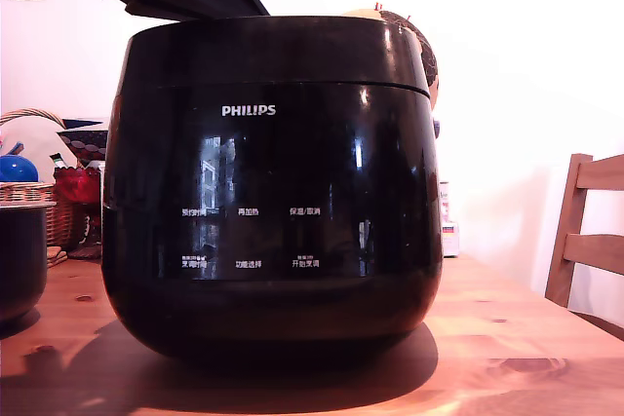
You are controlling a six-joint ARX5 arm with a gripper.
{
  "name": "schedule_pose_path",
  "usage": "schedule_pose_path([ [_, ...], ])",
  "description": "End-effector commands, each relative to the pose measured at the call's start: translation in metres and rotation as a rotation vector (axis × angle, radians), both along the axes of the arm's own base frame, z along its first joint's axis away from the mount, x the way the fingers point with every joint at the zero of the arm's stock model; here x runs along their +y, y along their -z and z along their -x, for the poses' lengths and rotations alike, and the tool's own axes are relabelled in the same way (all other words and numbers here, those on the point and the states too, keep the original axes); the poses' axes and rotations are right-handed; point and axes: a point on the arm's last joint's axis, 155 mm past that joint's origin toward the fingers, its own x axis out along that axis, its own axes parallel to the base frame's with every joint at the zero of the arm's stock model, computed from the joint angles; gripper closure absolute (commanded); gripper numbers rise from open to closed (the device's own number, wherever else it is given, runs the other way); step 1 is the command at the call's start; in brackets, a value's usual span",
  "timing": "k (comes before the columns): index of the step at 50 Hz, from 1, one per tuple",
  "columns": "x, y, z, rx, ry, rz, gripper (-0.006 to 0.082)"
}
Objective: Open the rice cooker by pressing the large metal button on the top of its lid with medium force
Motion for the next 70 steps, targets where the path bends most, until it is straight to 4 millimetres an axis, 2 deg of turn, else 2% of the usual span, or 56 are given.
schedule_pose_path([
  [1,0.015,0.067,0.009,0.135,-0.012,-0.146,0.0789],
  [17,0.018,0.078,0.012,0.166,-0.013,-0.177,0.0789],
  [32,0.018,0.099,0.012,0.212,-0.014,-0.224,0.0789],
  [46,0.016,0.096,0.011,0.202,-0.012,-0.212,0.0789],
  [56,0.005,0.067,0.003,0.136,-0.009,-0.111,0.0789],
  [70,-0.002,-0.004,-0.006,-0.02,-0.03,0.095,0.0788],
])
